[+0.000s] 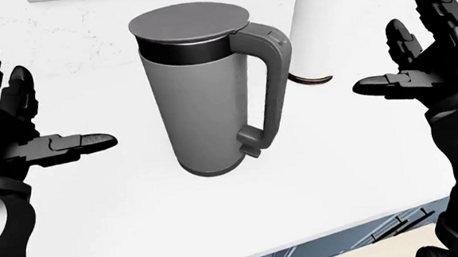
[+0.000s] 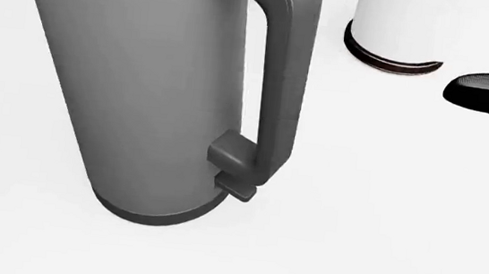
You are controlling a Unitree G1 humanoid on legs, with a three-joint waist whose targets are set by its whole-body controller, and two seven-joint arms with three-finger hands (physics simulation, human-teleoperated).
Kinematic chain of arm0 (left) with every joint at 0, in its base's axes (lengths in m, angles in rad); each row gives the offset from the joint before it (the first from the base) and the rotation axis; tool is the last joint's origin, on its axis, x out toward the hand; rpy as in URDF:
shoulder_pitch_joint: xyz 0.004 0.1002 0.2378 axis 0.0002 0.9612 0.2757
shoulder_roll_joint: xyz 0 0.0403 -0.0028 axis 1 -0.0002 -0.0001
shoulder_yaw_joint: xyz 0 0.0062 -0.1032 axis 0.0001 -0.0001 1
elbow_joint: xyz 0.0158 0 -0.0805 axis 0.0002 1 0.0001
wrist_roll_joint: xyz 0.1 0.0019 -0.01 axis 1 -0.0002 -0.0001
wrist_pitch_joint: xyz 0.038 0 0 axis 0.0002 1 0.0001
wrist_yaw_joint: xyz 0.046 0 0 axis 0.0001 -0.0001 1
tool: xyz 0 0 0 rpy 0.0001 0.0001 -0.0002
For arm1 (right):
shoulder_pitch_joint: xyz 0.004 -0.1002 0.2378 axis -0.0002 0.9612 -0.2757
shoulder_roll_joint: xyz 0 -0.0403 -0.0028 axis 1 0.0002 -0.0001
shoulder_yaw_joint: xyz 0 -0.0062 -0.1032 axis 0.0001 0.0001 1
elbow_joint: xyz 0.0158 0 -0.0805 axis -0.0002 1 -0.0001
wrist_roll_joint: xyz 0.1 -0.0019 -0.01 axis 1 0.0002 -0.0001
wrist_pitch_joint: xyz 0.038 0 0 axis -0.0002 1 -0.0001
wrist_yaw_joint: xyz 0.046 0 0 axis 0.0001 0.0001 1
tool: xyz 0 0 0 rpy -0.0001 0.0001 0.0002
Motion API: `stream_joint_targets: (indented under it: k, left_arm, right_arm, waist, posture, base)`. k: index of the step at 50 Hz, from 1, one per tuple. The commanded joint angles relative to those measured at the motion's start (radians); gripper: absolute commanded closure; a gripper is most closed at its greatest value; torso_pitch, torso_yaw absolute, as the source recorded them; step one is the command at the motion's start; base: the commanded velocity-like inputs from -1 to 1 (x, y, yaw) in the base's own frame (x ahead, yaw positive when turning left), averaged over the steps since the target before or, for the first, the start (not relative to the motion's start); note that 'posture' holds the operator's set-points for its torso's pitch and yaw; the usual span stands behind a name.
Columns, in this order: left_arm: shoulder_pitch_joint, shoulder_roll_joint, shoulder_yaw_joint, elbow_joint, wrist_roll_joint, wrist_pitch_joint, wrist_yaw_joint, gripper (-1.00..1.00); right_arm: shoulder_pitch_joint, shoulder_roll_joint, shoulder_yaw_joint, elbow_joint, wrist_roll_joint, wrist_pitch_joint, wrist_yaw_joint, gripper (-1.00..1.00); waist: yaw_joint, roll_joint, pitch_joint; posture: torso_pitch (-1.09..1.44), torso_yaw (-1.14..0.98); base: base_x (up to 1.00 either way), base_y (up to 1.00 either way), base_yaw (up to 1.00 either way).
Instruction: Press the button to open the lid of the electric kettle.
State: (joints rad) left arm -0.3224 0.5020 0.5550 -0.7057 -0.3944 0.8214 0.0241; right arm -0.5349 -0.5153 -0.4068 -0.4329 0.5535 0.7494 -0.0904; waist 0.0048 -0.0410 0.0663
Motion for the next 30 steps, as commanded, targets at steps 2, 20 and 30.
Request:
stream_joint_targets:
  k: [2,20,30]
  left_arm:
    - [-0.031,0.007,0.027,-0.024,0.017,-0.025,-0.007,-1.0]
    - [0.008,-0.04,0.007,-0.058,0.136,-0.117,-0.117,-1.0]
    - [0.019,-0.048,0.003,-0.06,0.128,-0.102,-0.117,-1.0]
  right_arm:
    - [-0.025,-0.01,-0.002,-0.016,-0.006,-0.023,-0.003,-1.0]
    - [-0.039,0.014,0.011,0.017,-0.122,-0.049,-0.044,-1.0]
    - [-0.018,0.012,0.006,0.009,-0.098,-0.041,-0.04,-1.0]
  waist:
    - [0.003,-0.01,-0.013]
    - [-0.007,0.048,-0.03]
    - [0.0,0.04,-0.055]
  posture:
    - [0.0,0.0]
    - [0.0,0.0]
    - [-0.04,0.0]
  base:
    - [0.0,0.0,0.0]
    - [0.0,0.0,0.0]
    - [0.0,0.0,0.0]
